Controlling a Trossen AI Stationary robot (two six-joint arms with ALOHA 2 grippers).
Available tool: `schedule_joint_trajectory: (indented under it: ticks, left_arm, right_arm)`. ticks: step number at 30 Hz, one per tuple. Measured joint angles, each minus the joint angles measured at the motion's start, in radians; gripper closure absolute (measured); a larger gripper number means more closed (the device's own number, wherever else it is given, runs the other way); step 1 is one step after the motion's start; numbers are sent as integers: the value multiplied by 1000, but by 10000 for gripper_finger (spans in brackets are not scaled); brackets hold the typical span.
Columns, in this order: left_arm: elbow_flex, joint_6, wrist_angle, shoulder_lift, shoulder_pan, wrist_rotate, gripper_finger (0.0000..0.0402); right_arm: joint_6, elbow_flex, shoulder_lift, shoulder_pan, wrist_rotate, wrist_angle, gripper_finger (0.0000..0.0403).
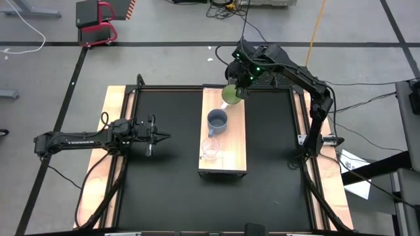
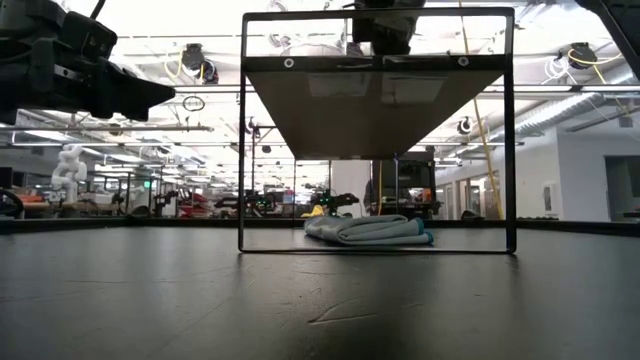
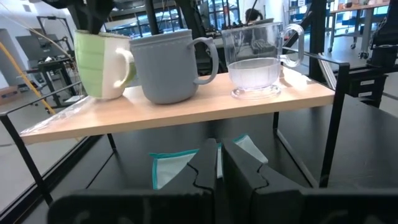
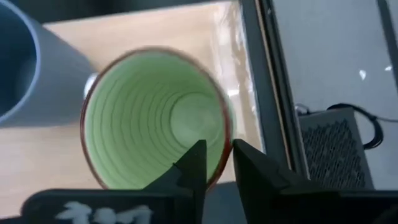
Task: Stack small to large cups/mugs on shelf
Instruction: Put the green mug on the shelf
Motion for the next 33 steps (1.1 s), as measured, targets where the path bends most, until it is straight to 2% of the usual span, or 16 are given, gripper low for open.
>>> schedule_joint_trajectory:
  ticks: [5, 33]
  left_arm:
    - [0, 3, 0, 0, 0, 0, 376]
    - [0, -12, -21, 0, 0, 2, 376]
  right_arm:
    - [7, 0, 14, -6, -21, -16, 319]
    - [-29, 0, 23, -7, -17, 31, 319]
